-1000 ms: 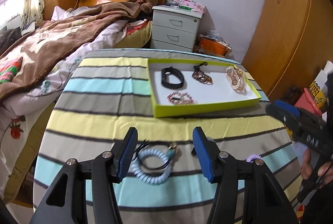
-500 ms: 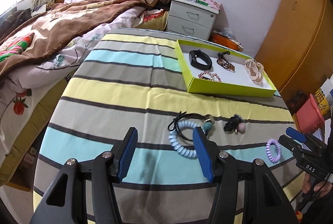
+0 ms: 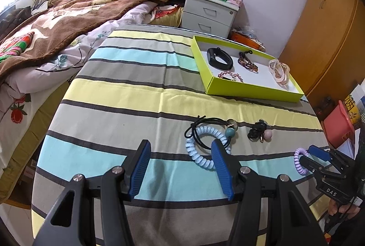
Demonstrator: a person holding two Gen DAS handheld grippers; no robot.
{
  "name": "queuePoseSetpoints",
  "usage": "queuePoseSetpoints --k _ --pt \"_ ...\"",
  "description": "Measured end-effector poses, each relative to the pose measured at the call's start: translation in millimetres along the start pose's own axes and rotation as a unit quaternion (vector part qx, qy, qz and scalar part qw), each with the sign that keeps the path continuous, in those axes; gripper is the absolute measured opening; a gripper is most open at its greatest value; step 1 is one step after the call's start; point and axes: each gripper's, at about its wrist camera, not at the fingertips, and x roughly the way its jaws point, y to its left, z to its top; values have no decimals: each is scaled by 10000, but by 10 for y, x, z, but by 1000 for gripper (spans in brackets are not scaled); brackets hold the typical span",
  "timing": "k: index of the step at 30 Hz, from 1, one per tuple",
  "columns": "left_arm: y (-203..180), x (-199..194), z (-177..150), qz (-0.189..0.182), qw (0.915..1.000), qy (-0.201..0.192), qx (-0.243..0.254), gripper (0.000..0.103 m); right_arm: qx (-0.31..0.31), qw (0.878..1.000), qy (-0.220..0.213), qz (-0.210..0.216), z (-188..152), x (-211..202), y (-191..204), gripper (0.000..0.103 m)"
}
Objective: Organize jewelry
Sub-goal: 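Grasp the lilac coil tie with the right tool while the left tool grasps the teal-bead black hair tie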
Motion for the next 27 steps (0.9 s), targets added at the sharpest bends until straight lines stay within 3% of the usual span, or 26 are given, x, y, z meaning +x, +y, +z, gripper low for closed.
queuePoseSetpoints --k 2,7,17,27 --pt "-22 -6 7 -61 10000 -10 37 57 -88 10000 -4 13 5 -1 32 38" --pt "-103 -17 16 -154 9997 17 164 57 -275 9996 -29 74 1 -13 123 12" --pt "-372 -13 69 -248 9981 67 568 57 -89 9994 -342 41 -5 -140 97 10" --pt "-760 253 141 -22 9927 201 1189 57 181 9986 -482 143 -18 -200 12 10"
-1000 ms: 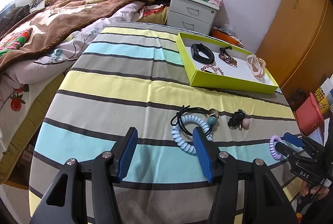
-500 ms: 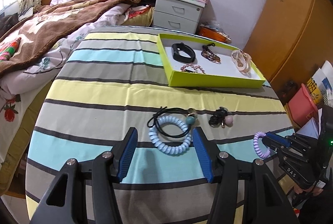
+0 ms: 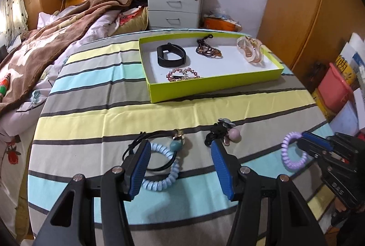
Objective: Organize jewelry
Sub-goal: 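Grasp the lilac coil tie with the right tool while the left tool grasps the teal-bead black hair tie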
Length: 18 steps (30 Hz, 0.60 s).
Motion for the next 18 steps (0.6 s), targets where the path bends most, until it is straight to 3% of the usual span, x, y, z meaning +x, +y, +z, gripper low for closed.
queuePoseSetpoints --k 5,8,16,18 --pt "-68 112 21 88 9998 87 144 51 64 10000 -23 41 0 -10 -34 10" --pt "-71 166 25 185 9996 146 184 40 53 10000 -30 77 1 -13 -34 10" --pt "-128 224 29 372 9986 163 329 32 7 9999 -71 117 -4 -40 0 10" --pt "-144 233 31 404 9983 167 374 23 10 9999 -79 120 1 -42 2 10"
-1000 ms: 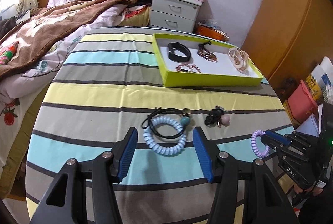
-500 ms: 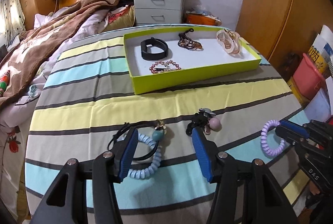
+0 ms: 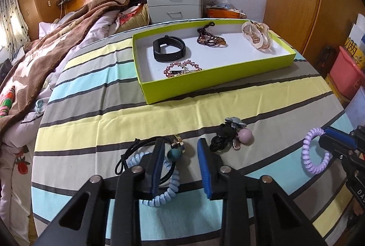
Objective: Organize jewelry
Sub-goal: 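Grasp the lilac coil tie with the right tool while the left tool grasps the teal-bead black hair tie, then carry the lilac coil tie and black hair tie with both tools over the lid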
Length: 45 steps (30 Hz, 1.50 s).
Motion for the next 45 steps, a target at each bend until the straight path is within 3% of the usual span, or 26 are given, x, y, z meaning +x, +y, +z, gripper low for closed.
queuePoseSetpoints --k 2,25,35,45 --pt "-3 11 -7 1 10000 1 3 17 7 10000 -5 -5 0 -5 1 10" --pt "110 -380 111 -110 9986 -459 -243 16 63 9996 -265 -46 175 -207 28 10" --pt "179 -587 240 -163 9968 -703 -331 16 107 9988 -475 -70 403 -305 -22 10" --pt "250 -613 572 -219 9954 -847 -387 16 147 9980 -610 -103 785 -242 -107 10"
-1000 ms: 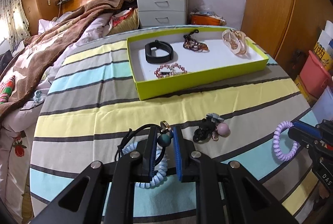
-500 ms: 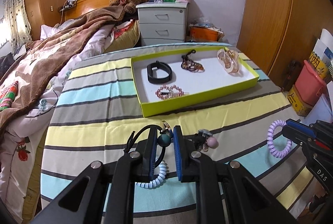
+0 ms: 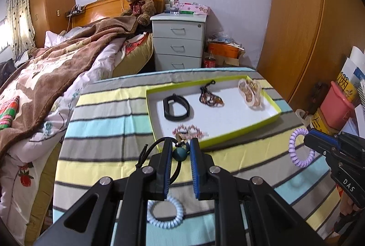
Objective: Organize jewelry
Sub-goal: 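Carry the lilac coil tie and black hair tie with both tools over the lid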
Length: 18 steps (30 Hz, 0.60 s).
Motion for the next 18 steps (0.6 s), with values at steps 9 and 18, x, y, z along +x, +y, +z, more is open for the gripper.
queuePoseSetpoints --k 9,18 --pt "-5 176 280 -147 9998 -3 -97 16 30 9999 2 -109 271 215 -93 10" --pt "-96 422 522 -400 9991 56 -149 16 184 9994 174 -253 436 582 -217 10"
